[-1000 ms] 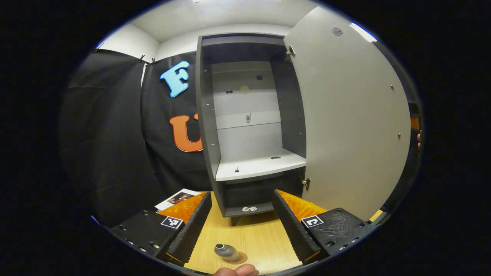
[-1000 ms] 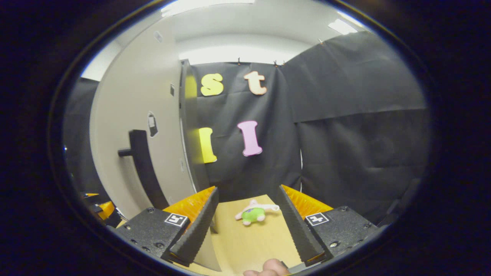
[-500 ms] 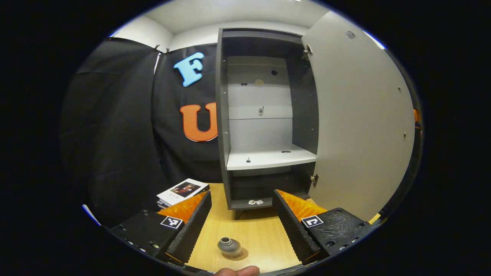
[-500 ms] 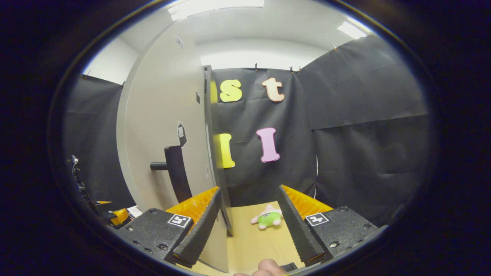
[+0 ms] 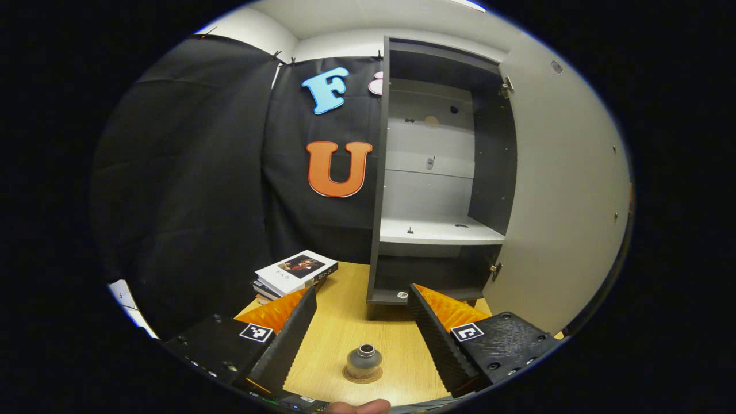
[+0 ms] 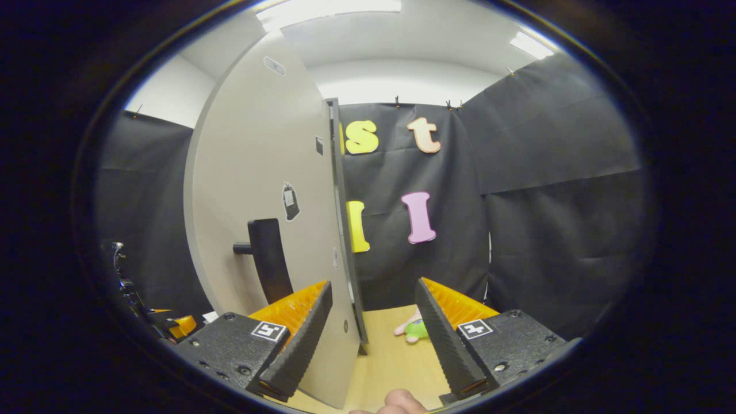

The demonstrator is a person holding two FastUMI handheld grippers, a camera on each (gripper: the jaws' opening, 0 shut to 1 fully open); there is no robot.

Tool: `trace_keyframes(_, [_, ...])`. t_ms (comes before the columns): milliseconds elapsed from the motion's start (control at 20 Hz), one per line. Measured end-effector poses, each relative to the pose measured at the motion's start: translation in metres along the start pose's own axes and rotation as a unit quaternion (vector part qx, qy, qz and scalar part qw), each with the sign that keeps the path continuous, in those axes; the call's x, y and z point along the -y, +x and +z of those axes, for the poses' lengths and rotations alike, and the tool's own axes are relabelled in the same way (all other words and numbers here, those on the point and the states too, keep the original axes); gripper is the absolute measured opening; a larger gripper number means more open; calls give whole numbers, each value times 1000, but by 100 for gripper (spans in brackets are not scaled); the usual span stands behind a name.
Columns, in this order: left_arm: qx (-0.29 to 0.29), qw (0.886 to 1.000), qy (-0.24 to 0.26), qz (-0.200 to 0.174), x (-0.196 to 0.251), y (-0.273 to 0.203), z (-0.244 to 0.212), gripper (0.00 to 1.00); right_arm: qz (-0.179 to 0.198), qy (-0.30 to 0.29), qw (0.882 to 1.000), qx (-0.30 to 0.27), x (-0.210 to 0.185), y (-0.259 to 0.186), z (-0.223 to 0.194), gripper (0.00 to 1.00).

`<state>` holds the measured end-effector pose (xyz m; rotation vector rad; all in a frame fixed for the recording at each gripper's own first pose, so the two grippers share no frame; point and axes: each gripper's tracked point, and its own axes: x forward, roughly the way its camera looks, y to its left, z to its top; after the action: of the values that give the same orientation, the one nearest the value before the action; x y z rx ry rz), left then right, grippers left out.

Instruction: Open the cabinet door with the right hand, grasp the bottle in the cabinet with the left hand and place it on the coaster, then close the cabinet door with the right hand.

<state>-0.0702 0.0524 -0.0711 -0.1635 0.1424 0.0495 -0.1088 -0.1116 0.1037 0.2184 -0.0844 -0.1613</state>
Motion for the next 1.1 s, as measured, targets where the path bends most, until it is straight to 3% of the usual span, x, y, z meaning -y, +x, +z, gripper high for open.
trace_keyframes(450, [16, 1000, 0, 18, -20, -9, 3, 96, 38, -31, 999, 3, -46, 1, -2, 94])
trace_keyframes(750, [20, 1000, 4, 23, -24, -15, 5, 96, 52, -20, 998, -6, -60, 18, -7, 94])
trace_keyframes(800, [25, 999, 2, 30, -28, -22, 7, 97, 52, -21, 998, -7, -62, 21, -7, 89])
trace_keyframes(850, [32, 999, -1, 29, -28, -25, 10, 97, 53, -23, 998, -5, -65, 21, -7, 94])
trace_keyframes(1100, [52, 998, -9, 36, -28, -32, 23, 96, 66, -24, 998, -5, -80, 30, -8, 94])
